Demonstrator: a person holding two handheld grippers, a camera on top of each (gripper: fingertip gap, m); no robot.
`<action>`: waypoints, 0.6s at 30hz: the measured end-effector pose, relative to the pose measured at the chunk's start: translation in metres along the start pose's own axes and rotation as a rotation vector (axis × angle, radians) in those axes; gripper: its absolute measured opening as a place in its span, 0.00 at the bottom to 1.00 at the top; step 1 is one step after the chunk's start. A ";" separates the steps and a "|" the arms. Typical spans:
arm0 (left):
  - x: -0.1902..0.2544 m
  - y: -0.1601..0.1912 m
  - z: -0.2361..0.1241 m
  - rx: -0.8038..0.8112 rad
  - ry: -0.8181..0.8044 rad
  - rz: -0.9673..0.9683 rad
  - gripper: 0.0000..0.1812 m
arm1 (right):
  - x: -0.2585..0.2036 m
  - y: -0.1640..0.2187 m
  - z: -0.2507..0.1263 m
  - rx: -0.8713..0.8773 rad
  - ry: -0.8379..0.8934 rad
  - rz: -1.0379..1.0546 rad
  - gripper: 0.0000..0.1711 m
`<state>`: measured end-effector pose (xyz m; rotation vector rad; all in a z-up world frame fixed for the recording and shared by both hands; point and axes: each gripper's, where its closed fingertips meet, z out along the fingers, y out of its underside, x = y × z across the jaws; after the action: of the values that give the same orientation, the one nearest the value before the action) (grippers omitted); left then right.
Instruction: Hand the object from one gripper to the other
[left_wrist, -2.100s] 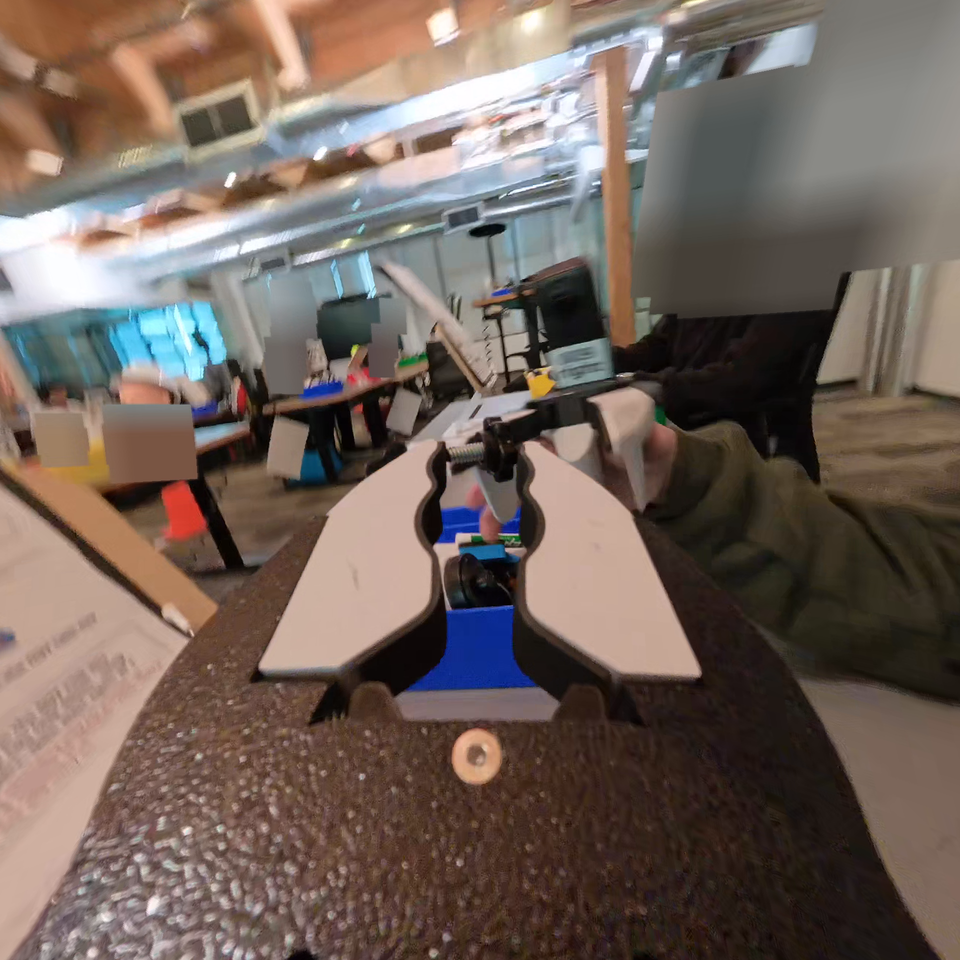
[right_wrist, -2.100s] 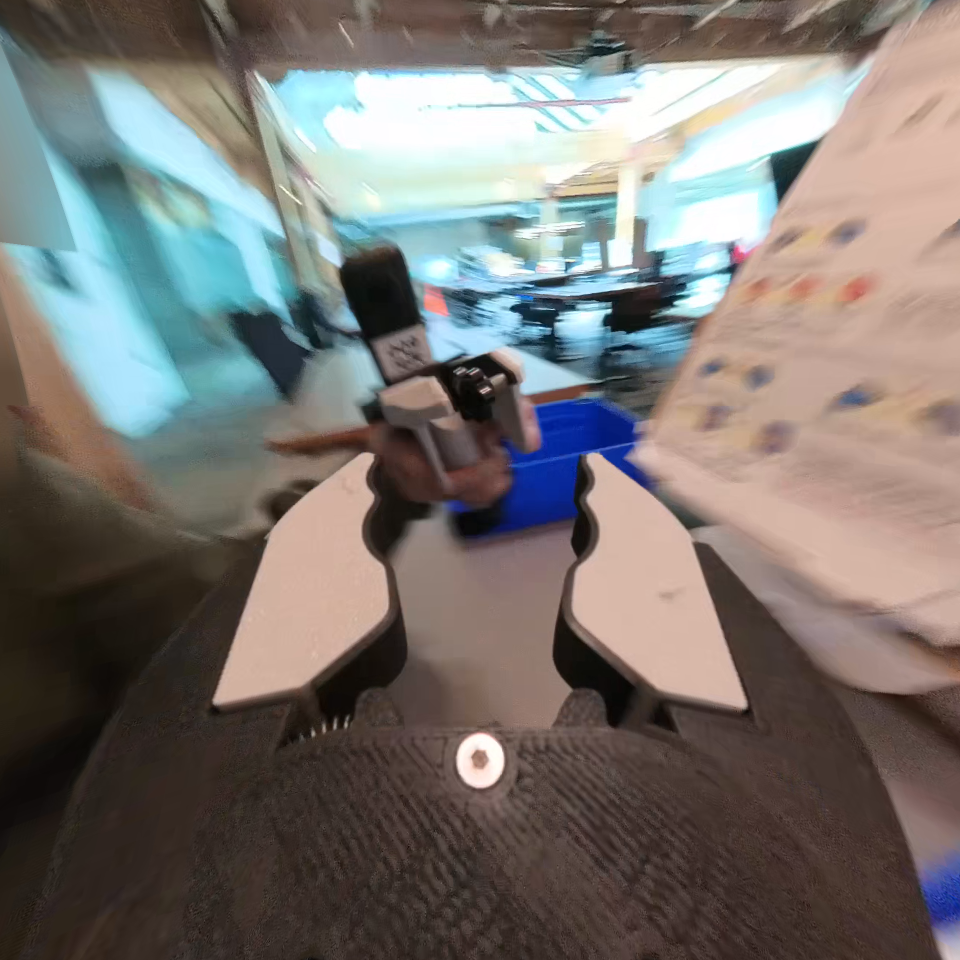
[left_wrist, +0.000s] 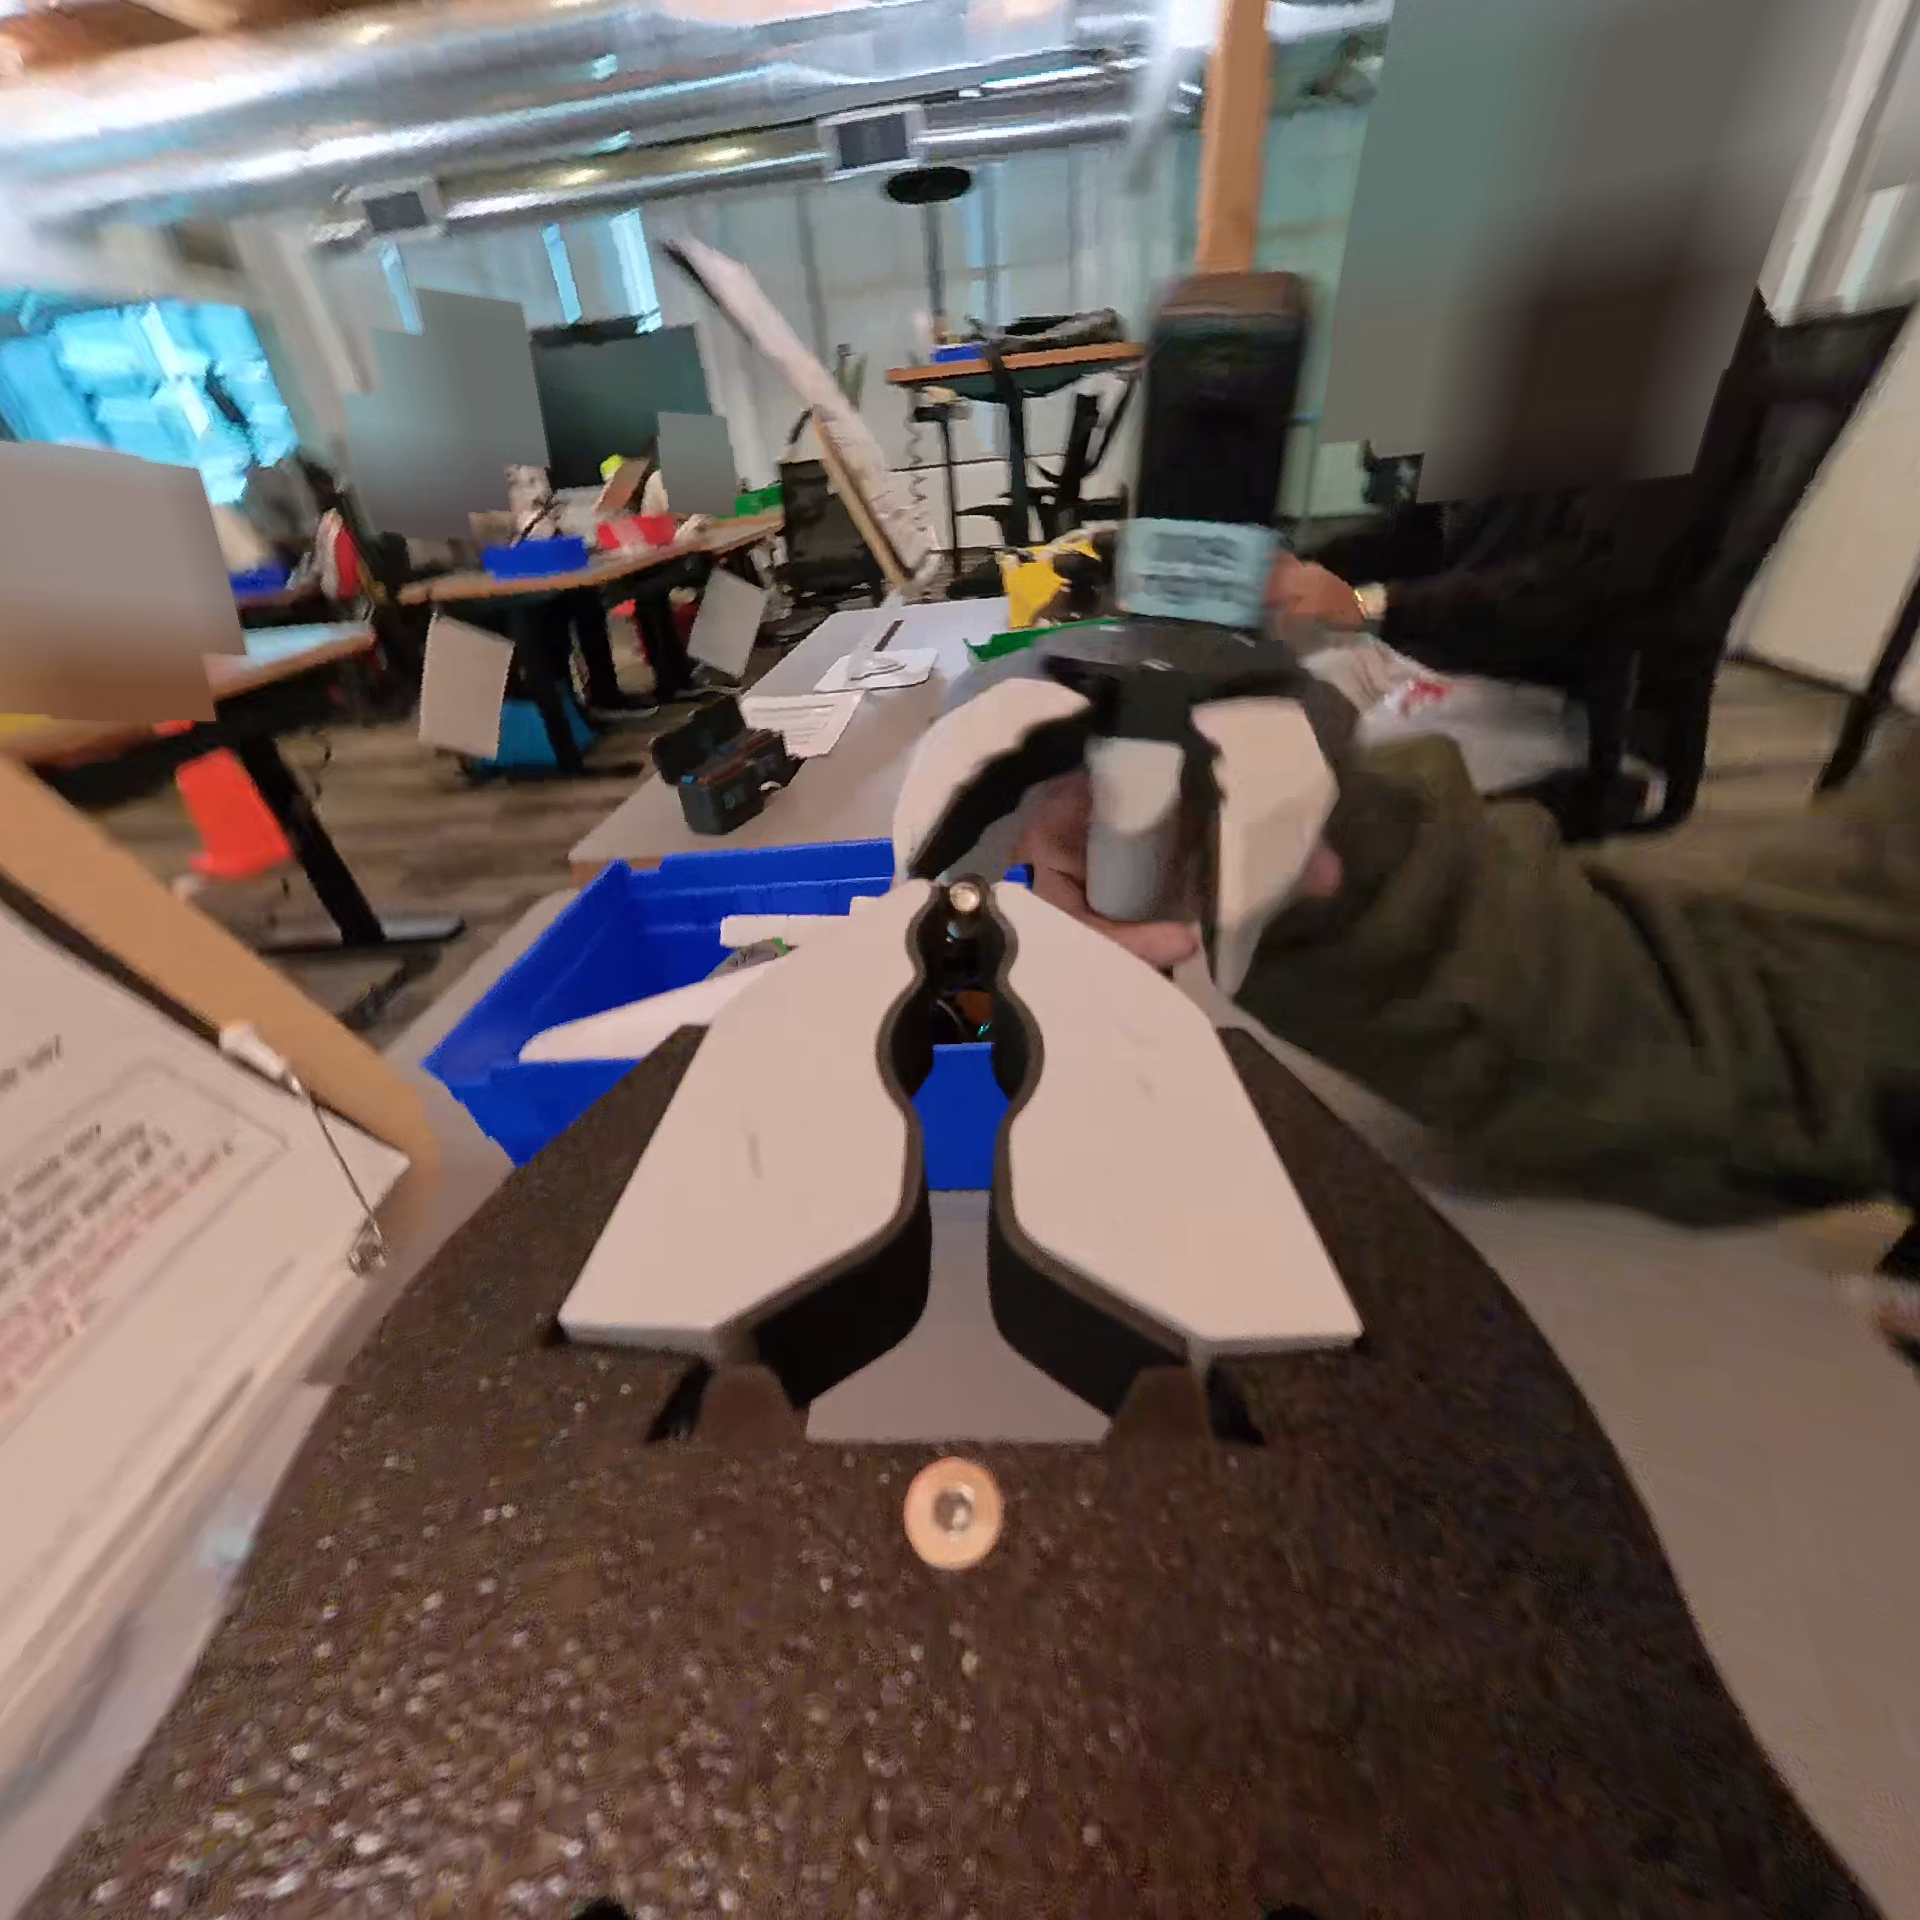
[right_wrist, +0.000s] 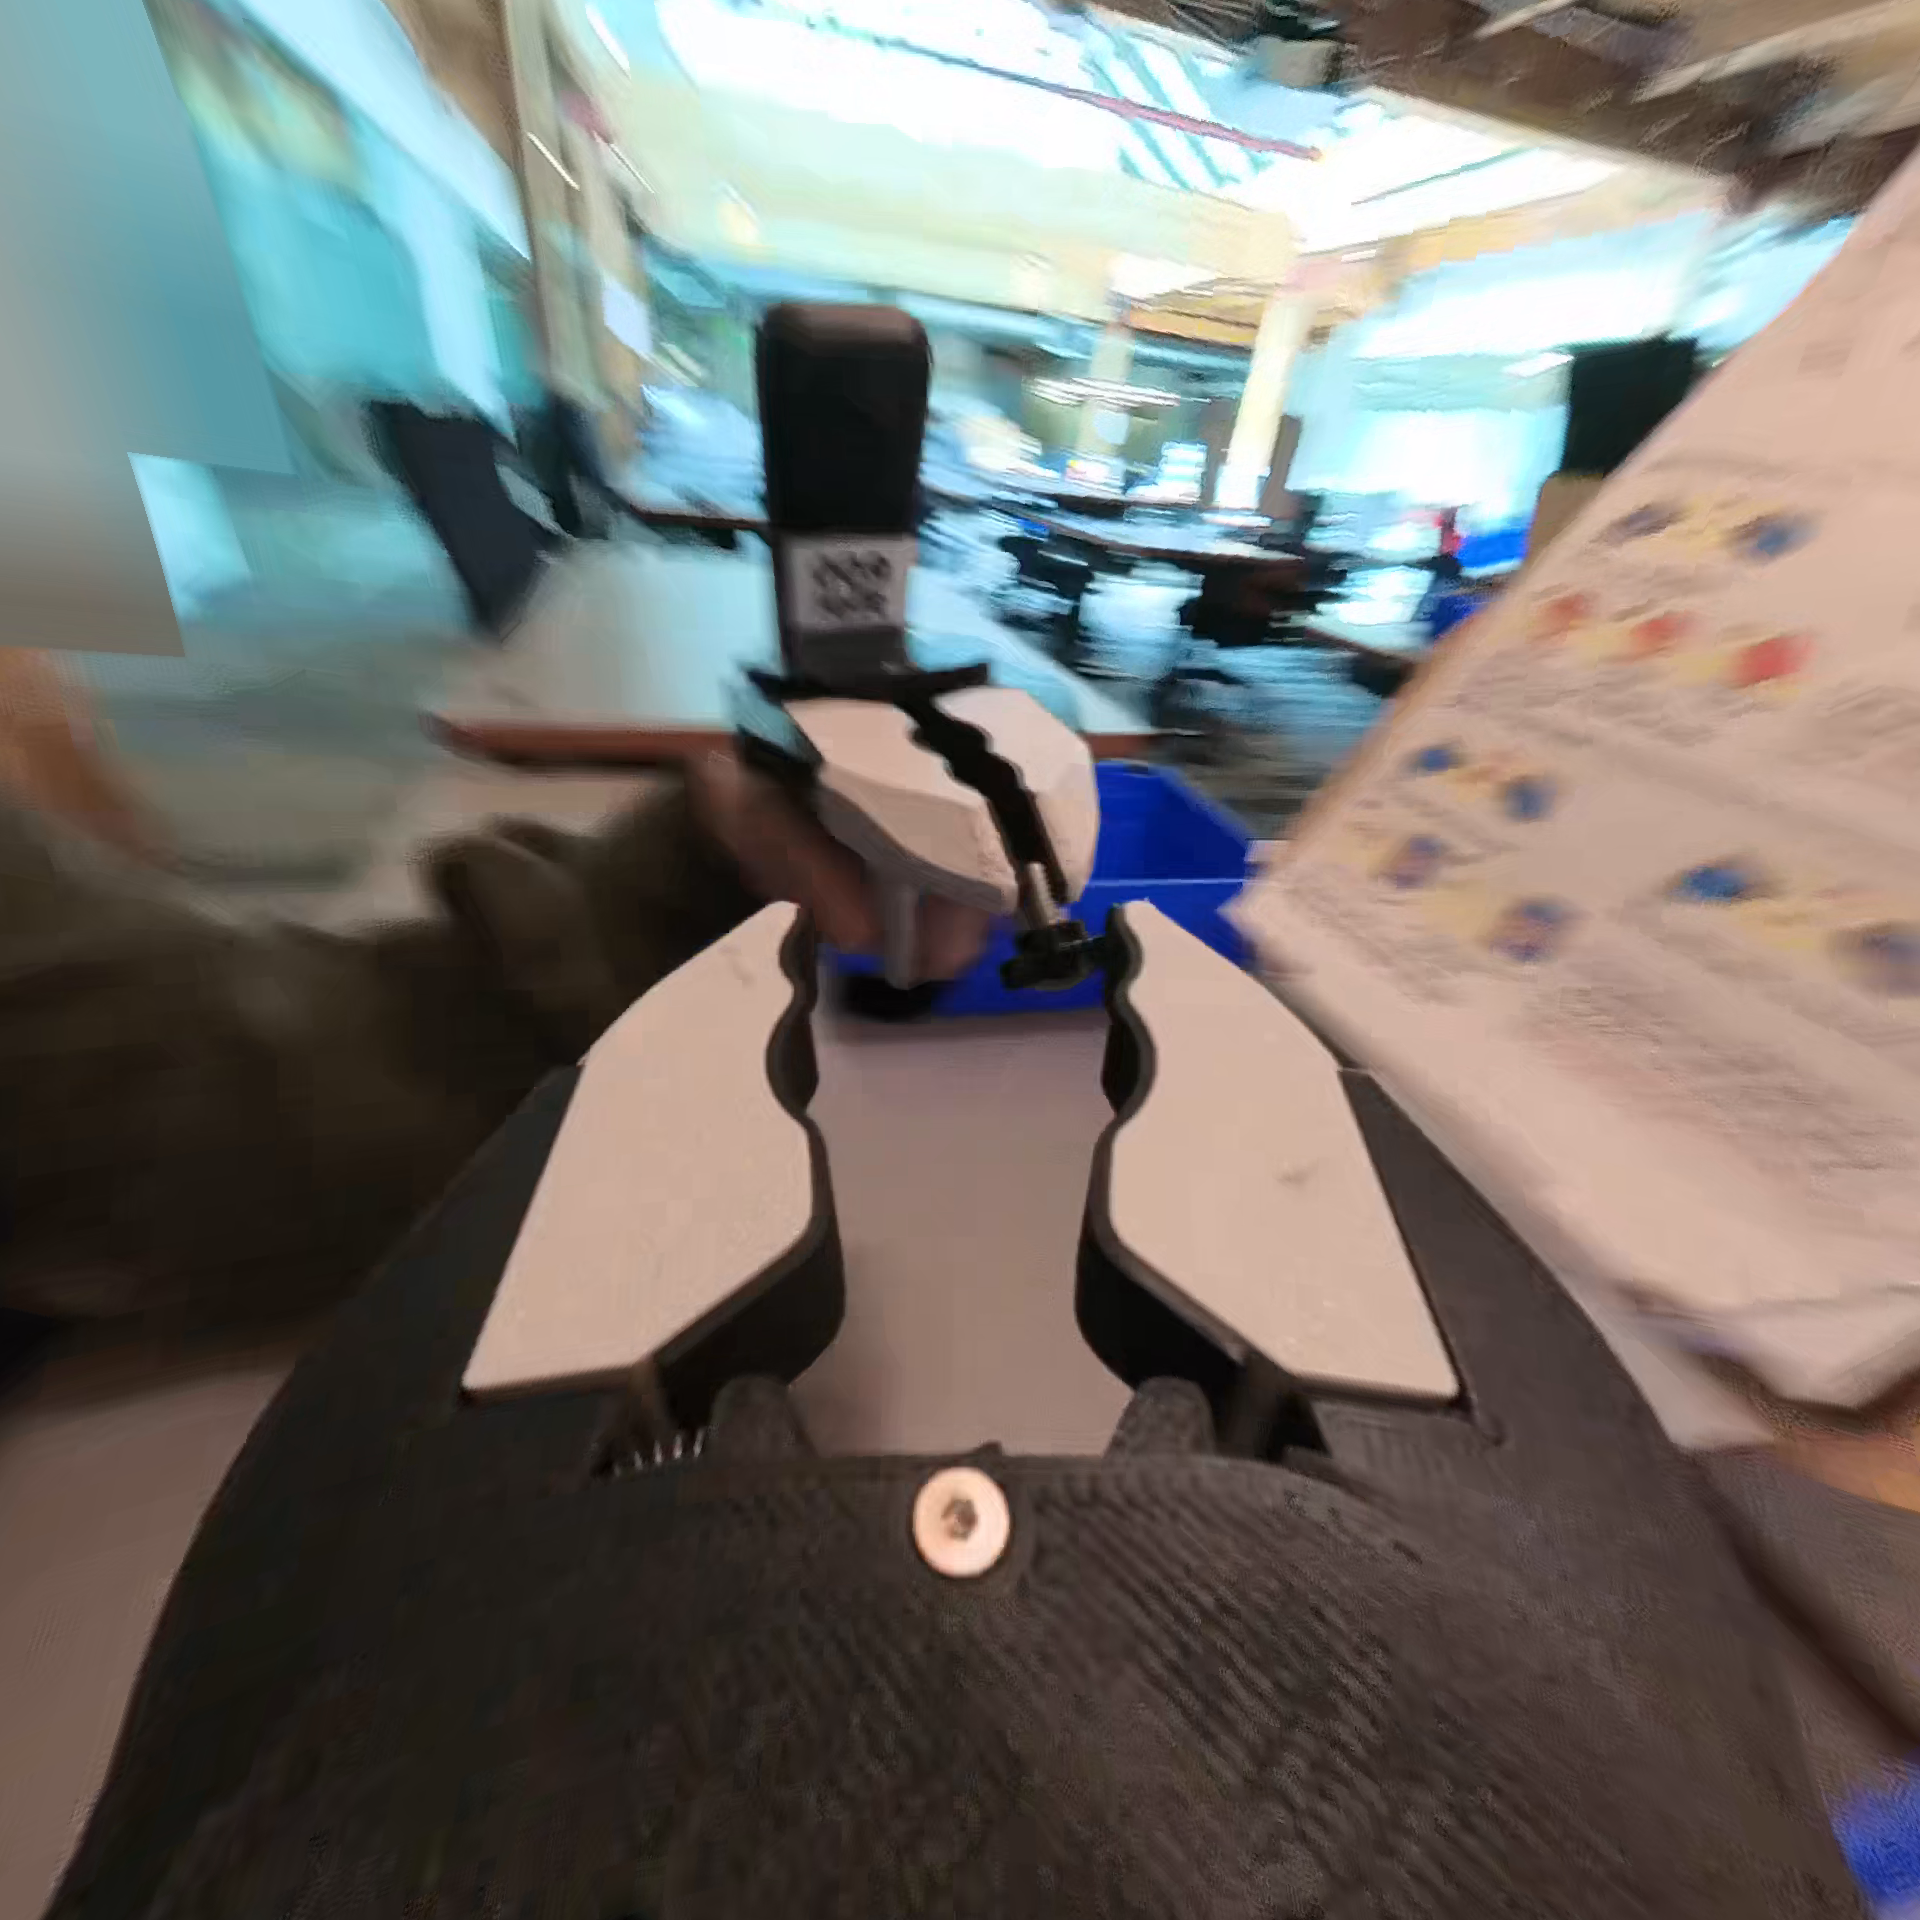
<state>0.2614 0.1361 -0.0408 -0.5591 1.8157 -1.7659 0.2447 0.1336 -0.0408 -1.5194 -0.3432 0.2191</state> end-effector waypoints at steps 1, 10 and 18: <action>0.007 0.001 -0.003 0.001 0.042 0.058 0.03 | -0.009 -0.004 -0.004 0.036 -0.110 0.148 0.32; 0.062 0.022 -0.017 -0.068 0.377 0.236 0.03 | -0.036 0.043 -0.006 -0.183 -0.350 0.344 0.41; 0.093 0.038 -0.022 -0.123 0.572 0.306 0.03 | -0.075 0.054 -0.008 -0.265 -0.583 0.400 0.29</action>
<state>0.1788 0.0959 -0.0875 0.2082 2.2496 -1.7126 0.1812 0.1023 -0.1012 -1.7598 -0.5406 0.9754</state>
